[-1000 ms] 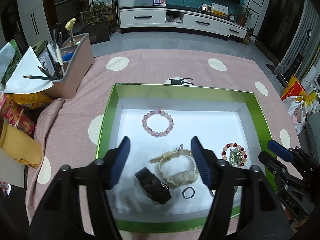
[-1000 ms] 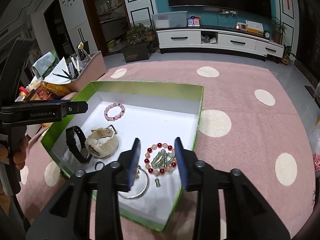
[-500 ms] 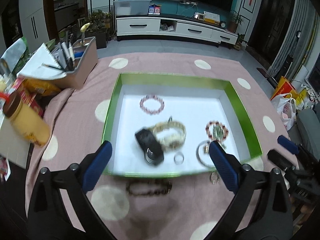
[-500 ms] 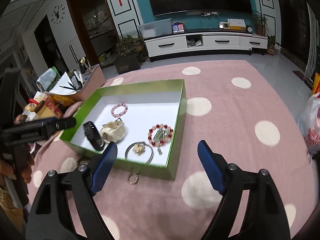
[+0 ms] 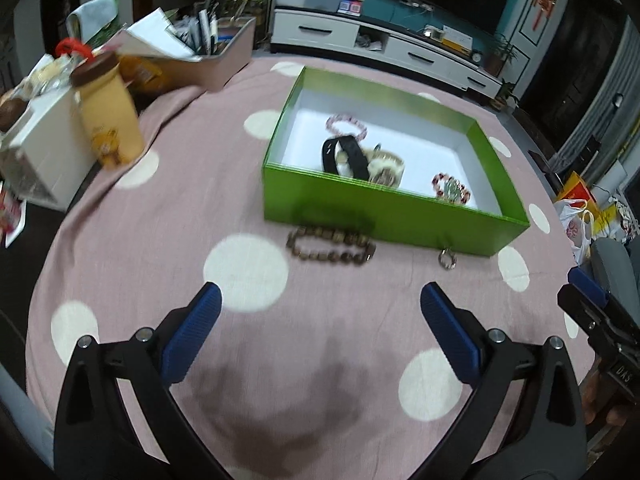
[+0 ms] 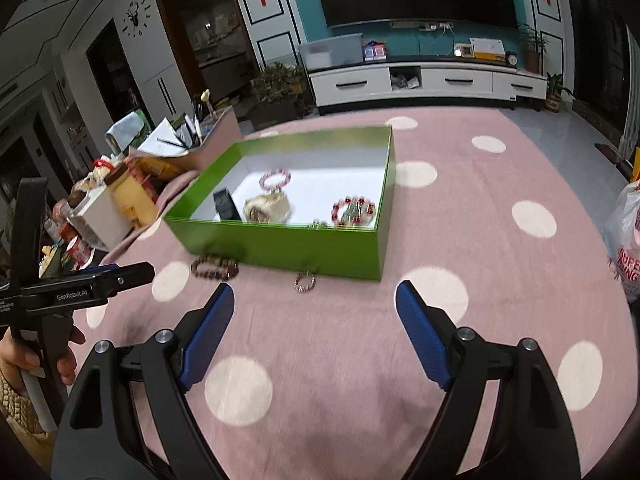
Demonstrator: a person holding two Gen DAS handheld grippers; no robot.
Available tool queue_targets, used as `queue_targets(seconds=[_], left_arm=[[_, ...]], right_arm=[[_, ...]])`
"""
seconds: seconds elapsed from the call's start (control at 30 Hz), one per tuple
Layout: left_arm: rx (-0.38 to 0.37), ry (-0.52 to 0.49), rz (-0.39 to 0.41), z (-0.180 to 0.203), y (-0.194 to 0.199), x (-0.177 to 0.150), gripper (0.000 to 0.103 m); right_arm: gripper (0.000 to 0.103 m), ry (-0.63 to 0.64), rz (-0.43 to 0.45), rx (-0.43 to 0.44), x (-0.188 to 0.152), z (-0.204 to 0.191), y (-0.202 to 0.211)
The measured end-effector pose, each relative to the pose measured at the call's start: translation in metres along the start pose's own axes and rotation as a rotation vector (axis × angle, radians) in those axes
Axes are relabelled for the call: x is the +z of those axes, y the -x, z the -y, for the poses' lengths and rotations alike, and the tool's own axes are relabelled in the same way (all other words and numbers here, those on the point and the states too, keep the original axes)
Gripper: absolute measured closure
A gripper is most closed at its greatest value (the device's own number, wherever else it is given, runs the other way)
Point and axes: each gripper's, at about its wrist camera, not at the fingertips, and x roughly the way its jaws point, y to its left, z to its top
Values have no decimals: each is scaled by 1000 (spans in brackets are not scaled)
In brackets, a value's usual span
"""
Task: Organize jewelry
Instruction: 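Withdraw both open tools from the box toward the remaining jewelry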
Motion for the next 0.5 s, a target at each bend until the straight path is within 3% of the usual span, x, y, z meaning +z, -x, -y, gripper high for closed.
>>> queue_targets(seconds=[0.5], left_arm=[[24, -37, -5, 8, 7, -28, 2]], right_arm=[[20, -32, -35, -12, -33, 3, -3]])
